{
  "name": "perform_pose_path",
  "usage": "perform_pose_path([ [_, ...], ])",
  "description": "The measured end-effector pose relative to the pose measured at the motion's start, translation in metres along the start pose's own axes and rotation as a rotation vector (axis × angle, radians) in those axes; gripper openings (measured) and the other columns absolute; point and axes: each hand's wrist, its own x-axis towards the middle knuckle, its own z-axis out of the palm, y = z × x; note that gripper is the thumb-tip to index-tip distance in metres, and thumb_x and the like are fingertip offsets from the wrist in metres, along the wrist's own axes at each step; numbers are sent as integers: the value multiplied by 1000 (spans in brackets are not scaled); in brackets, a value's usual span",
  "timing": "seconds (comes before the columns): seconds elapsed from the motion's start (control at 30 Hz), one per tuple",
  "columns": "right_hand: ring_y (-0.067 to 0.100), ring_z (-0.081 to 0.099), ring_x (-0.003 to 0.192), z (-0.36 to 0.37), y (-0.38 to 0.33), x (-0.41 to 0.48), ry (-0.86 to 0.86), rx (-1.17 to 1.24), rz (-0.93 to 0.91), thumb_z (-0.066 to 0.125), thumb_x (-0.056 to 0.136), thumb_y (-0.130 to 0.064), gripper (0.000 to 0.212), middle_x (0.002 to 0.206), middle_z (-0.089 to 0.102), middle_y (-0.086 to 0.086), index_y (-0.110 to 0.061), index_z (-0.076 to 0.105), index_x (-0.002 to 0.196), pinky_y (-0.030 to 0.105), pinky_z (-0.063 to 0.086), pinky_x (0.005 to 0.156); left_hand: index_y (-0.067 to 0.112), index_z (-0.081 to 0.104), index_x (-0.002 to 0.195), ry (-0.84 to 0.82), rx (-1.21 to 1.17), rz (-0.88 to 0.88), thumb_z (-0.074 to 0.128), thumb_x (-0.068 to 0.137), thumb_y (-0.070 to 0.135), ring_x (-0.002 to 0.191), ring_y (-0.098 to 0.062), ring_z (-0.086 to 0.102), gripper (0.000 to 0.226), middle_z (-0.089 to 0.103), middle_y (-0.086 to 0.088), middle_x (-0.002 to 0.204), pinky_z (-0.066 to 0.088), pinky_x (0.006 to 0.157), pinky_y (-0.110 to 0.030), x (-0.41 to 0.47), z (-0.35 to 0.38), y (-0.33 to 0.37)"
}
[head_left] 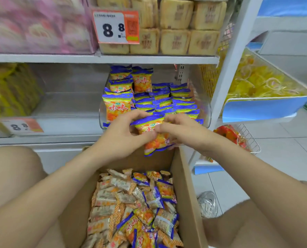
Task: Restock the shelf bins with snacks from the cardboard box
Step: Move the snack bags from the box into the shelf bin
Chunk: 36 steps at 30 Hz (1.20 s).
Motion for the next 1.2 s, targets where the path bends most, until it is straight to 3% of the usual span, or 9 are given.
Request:
perform_pose_path([
  [0.07, 14, 73, 82, 4, -7, 4, -4, 135, -22, 76, 92, -40, 28, 90, 74, 0, -17, 69, 107, 40, 63, 75, 33, 63, 129, 116, 68, 58, 83, 84, 48, 100, -11, 73, 51, 64, 11, 128, 63, 82, -37, 3, -11, 2],
  [0.17, 18, 77, 91, 9, -19, 18, 143, 151, -116, 72, 97, -36, 25, 96, 79, 2, -13, 74, 106, 45, 63, 83, 27, 62, 134, 323, 378, 206, 71, 96, 45, 109, -8, 61, 43, 52, 12, 126, 54, 87, -26, 11, -25, 4],
  [0.27, 11, 69, 78, 7, -25, 47, 405, -18, -171, 71, 97, -42, 27, 89, 74, -4, -15, 69, 97, 33, 55, 71, 18, 62, 132, 472, 636, 301, 63, 96, 38, 120, -22, 49, 41, 49, 1, 130, 44, 101, -41, 28, -40, -1],
  [0.4, 25, 70, 85, -8, -21, 99, 597, -210, -180, 73, 94, -37, 25, 88, 72, 2, -18, 58, 89, 38, 53, 72, 18, 53, 143, 466, 720, 198, 63, 88, 41, 144, -28, 36, 61, 43, -4, 154, 37, 109, -52, 48, -43, -22],
  [0.63, 28, 46, 84, -4, -28, 154, 611, -452, -179, 66, 102, -30, 32, 84, 52, 3, -6, 47, 110, 34, 33, 69, 18, 52, 142, 392, 871, 18, 53, 83, 54, 147, -33, 35, 69, 55, -4, 144, 35, 110, -54, 63, -34, -34],
  [0.73, 33, 49, 86, -1, -28, 171, 540, -521, -120, 60, 104, -25, 35, 92, 52, 12, 2, 49, 122, 35, 34, 71, 18, 54, 136, 389, 920, 19, 51, 82, 54, 143, -31, 39, 65, 56, -4, 139, 34, 108, -52, 64, -35, -33],
  [0.83, 32, 52, 80, -2, -31, 176, 519, -536, -107, 58, 103, -20, 37, 78, 49, 4, 7, 49, 128, 33, 35, 67, 17, 55, 133, 397, 947, 20, 50, 82, 53, 140, -32, 41, 63, 57, -6, 135, 34, 108, -53, 66, -34, -32],
  [0.97, 17, 51, 66, -5, -34, 171, 425, -576, -155, 58, 103, -15, 37, 76, 50, 2, -5, 39, 133, 35, 39, 59, 17, 56, 131, 411, 953, 26, 49, 82, 53, 139, -33, 41, 61, 56, -7, 135, 33, 109, -54, 64, -32, -33],
  [1.2, 47, 59, 108, -4, -24, 161, 348, -684, -204, 52, 104, -29, 53, 118, 59, 19, -27, 28, 151, 58, 51, 94, 18, 54, 137, 435, 878, 67, 52, 86, 53, 148, -31, 36, 61, 52, -6, 143, 31, 114, -58, 58, -30, -31],
])
